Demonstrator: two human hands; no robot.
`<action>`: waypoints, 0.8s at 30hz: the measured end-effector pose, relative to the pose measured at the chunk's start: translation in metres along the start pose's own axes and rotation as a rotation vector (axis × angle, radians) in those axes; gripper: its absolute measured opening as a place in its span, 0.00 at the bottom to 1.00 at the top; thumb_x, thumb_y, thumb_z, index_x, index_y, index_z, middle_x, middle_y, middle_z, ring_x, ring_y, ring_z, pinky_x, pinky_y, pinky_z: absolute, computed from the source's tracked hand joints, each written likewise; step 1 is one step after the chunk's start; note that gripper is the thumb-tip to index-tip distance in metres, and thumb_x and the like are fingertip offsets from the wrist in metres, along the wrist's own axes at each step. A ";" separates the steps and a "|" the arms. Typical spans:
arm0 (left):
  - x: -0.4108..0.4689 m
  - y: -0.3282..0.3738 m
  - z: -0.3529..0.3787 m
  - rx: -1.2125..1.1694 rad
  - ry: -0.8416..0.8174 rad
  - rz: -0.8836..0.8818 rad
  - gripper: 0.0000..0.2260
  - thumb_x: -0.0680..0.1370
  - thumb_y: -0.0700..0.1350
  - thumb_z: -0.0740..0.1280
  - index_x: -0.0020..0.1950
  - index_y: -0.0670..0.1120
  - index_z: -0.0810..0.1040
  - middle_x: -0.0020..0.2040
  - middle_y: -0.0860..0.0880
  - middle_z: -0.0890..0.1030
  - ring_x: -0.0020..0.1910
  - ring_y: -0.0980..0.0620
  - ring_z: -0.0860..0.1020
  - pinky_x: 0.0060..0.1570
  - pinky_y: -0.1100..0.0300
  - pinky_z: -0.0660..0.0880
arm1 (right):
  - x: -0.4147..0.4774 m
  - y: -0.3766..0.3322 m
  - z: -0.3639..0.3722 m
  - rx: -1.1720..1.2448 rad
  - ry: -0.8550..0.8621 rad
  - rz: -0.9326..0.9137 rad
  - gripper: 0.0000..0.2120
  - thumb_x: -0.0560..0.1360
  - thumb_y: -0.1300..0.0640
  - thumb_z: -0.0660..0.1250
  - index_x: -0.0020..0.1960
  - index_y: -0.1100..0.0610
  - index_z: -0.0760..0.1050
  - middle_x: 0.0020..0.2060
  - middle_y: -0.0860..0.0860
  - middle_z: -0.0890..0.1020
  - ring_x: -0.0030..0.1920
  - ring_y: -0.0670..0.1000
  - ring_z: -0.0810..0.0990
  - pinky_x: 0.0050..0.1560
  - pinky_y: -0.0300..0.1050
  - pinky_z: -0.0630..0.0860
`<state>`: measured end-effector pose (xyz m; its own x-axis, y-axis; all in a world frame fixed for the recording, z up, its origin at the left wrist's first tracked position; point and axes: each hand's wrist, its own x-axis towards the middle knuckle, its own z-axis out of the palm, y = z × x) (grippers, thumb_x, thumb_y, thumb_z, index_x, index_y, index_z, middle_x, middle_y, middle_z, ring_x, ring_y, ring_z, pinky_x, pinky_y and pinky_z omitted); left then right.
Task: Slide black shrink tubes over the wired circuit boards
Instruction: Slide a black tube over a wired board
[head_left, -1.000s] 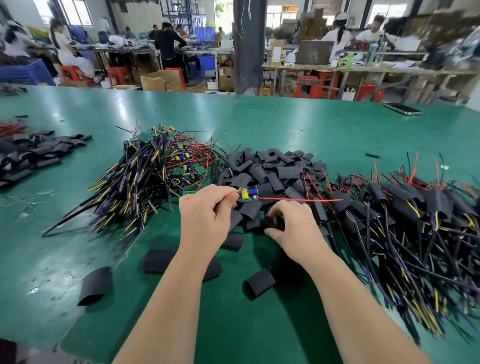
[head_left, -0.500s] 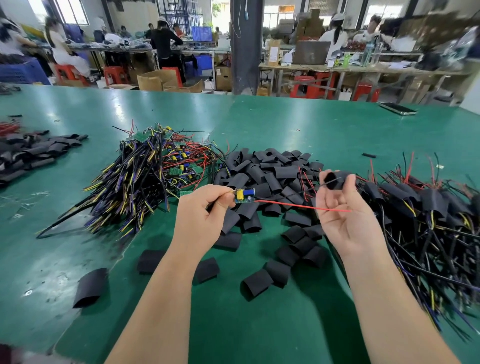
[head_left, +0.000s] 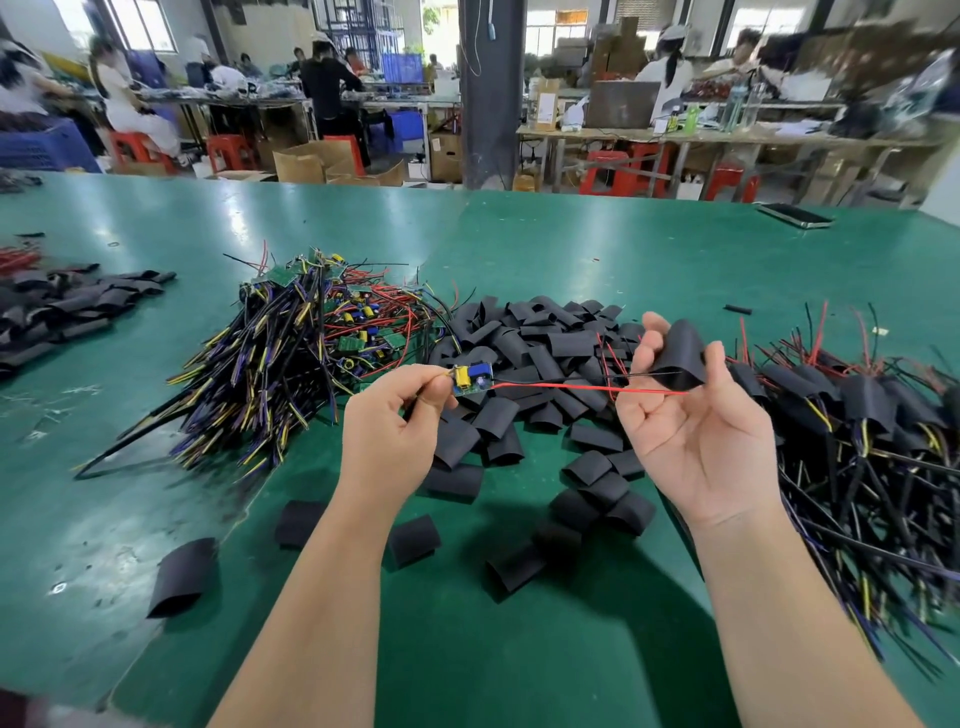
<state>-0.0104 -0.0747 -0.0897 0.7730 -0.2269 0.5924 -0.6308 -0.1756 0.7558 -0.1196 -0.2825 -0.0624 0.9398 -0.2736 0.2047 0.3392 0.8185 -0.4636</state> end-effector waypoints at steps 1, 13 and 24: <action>0.000 0.000 0.000 -0.009 0.003 -0.006 0.13 0.80 0.42 0.63 0.41 0.59 0.77 0.36 0.55 0.80 0.29 0.64 0.72 0.30 0.71 0.66 | 0.000 0.000 0.001 -0.004 -0.002 -0.002 0.21 0.74 0.53 0.63 0.63 0.64 0.71 0.47 0.52 0.82 0.46 0.46 0.83 0.41 0.37 0.78; 0.001 0.000 -0.001 -0.049 0.017 -0.061 0.15 0.80 0.38 0.63 0.39 0.56 0.77 0.33 0.59 0.79 0.30 0.64 0.71 0.33 0.73 0.66 | 0.000 -0.002 0.000 0.039 -0.009 0.036 0.20 0.77 0.53 0.59 0.59 0.65 0.79 0.47 0.53 0.82 0.44 0.47 0.82 0.38 0.36 0.77; 0.001 0.001 0.001 -0.077 -0.085 -0.123 0.14 0.80 0.40 0.63 0.40 0.56 0.79 0.35 0.59 0.80 0.28 0.62 0.68 0.31 0.70 0.65 | -0.001 -0.004 0.002 0.083 -0.048 0.114 0.32 0.68 0.56 0.74 0.68 0.66 0.70 0.47 0.53 0.81 0.42 0.46 0.80 0.41 0.32 0.72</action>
<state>-0.0105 -0.0762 -0.0884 0.8336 -0.2887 0.4709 -0.5222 -0.1341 0.8422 -0.1219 -0.2848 -0.0588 0.9684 -0.1532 0.1967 0.2236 0.8826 -0.4136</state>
